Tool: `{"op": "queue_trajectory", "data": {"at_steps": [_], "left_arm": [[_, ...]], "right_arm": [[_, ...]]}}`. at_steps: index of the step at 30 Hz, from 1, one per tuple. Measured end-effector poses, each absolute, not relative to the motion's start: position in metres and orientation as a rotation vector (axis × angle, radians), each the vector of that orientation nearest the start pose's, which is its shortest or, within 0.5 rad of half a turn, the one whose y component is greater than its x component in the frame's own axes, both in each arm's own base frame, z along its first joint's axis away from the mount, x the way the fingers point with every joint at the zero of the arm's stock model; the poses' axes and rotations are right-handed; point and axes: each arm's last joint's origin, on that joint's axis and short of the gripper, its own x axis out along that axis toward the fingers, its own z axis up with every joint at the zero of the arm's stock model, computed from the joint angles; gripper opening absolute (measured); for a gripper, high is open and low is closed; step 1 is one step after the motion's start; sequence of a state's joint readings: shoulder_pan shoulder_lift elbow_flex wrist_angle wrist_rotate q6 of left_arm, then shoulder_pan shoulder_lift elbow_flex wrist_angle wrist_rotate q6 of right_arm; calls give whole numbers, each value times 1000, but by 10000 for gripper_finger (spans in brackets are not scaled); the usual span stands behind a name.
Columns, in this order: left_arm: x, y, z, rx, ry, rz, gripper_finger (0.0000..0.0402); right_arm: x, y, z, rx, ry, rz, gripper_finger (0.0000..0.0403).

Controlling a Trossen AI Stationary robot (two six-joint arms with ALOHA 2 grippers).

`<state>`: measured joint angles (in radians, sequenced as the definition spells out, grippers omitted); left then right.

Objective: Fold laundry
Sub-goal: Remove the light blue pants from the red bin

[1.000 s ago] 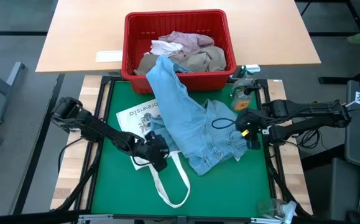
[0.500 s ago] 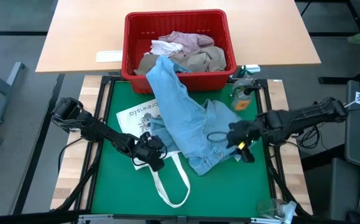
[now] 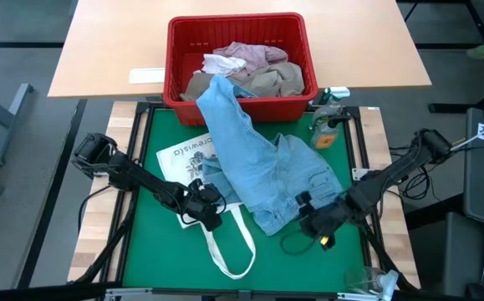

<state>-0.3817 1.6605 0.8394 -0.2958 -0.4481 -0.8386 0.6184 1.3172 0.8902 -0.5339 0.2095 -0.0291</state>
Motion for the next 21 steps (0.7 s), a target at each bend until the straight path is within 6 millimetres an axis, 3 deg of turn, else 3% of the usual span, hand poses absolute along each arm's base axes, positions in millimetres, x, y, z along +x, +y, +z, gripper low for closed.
{"op": "queue_trajectory", "data": {"at_steps": [4,13,21], "left_arm": [[280,-99,139,-304,917,476,80],[280,-99,138,-297,922,479,80],[280,-99,138,-300,920,479,80]], "right_arm": [[223,153,216,-594,869,343,159],[243,168,178,-743,900,417,159],[250,173,175,-780,833,455,159]]}}
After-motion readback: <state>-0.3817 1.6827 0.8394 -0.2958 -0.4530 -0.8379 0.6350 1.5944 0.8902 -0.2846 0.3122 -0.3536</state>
